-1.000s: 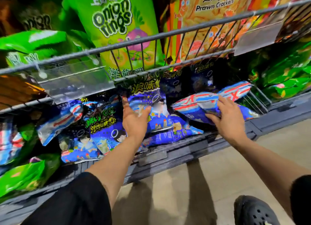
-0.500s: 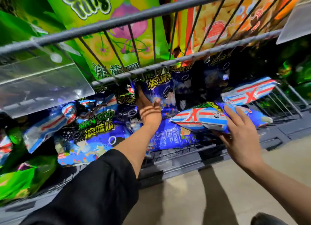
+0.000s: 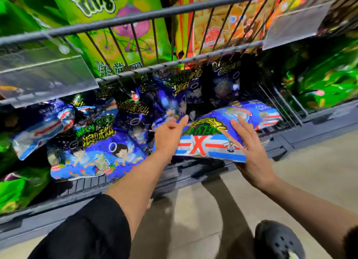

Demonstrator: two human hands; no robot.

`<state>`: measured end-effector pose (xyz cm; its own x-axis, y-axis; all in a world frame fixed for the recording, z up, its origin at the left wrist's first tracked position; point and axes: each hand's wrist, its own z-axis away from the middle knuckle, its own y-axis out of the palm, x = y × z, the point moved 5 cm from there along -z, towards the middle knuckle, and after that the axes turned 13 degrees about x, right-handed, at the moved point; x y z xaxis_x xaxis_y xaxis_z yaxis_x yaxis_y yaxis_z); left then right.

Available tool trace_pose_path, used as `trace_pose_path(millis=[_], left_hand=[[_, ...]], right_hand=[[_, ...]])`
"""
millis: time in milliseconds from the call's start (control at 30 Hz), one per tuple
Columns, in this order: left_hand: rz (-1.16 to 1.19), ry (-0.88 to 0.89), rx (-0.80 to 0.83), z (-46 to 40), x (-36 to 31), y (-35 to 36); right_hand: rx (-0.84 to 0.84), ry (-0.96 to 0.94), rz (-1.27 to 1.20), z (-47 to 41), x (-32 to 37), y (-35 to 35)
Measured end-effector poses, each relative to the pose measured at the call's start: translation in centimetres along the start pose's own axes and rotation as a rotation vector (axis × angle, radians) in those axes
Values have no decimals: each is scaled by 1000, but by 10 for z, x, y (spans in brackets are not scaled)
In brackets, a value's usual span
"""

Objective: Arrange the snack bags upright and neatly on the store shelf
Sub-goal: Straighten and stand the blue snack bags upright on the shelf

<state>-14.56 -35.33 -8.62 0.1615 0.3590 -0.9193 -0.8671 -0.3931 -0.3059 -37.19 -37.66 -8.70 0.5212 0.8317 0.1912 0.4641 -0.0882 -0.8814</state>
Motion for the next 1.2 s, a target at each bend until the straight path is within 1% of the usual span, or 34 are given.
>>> trace_pose_path(millis=[67, 100, 133, 200, 267, 333, 400, 433, 500, 567, 600, 633, 667, 733, 800, 833, 900, 933, 967, 1033, 1067, 1133, 1200], left_hand=[[9, -130, 262, 16, 10, 12], [71, -171, 393, 25, 14, 18], [137, -187, 478, 36, 14, 22], [147, -169, 552, 45, 16, 24], [105, -110, 554, 53, 13, 22], [108, -58, 476, 58, 10, 17], [127, 27, 373, 64, 8, 10], [119, 89, 334, 68, 5, 7], [77, 207, 284, 74, -1, 2], [-53, 320, 261, 78, -8, -2], [-165, 372, 245, 81, -13, -5], [-290, 426, 237, 84, -18, -6], [-443, 477, 231, 89, -24, -6], [-760, 596, 229, 100, -40, -2], [-924, 682, 263, 112, -52, 4], [-965, 700, 280, 116, -54, 6], [-1030, 714, 281, 119, -51, 9], [-1043, 732, 256, 122, -50, 10], [-1024, 761, 219, 124, -49, 9], [-917, 776, 108, 123, -42, 3], [-838, 746, 25, 120, -36, -4], [-630, 634, -119, 118, -22, -19], [-403, 467, -187, 120, -9, -32]], right_hand=[[18, -30, 48, 11, -2, -5], [26, -39, 59, 16, -1, -8], [34, -35, 51, 21, 1, -10], [59, -51, 88, 31, 8, -12], [118, -127, 225, 38, 17, -14], [218, -174, 324, 43, 19, -16], [319, -175, 332, 46, 16, -21], [322, -153, 299, 46, 14, -26], [217, -47, 162, 39, 12, -45], [63, 53, 17, 26, 13, -67], [24, 47, -28, 18, 16, -76], [32, 15, -35, 10, 21, -83], [85, -29, 0, 0, 26, -85], [236, -82, 157, -16, 31, -86], [412, -72, 308, -25, 32, -83], [519, -53, 327, -26, 32, -79], [748, 46, 227, -21, 30, -69], [831, 109, 157, -17, 28, -62], [839, 158, 80, -13, 25, -56], [759, 241, -127, -6, 18, -49], [705, 273, -282, -1, 16, -47], [621, 331, -602, 8, 12, -45], [548, 374, -846, 13, 11, -47]])
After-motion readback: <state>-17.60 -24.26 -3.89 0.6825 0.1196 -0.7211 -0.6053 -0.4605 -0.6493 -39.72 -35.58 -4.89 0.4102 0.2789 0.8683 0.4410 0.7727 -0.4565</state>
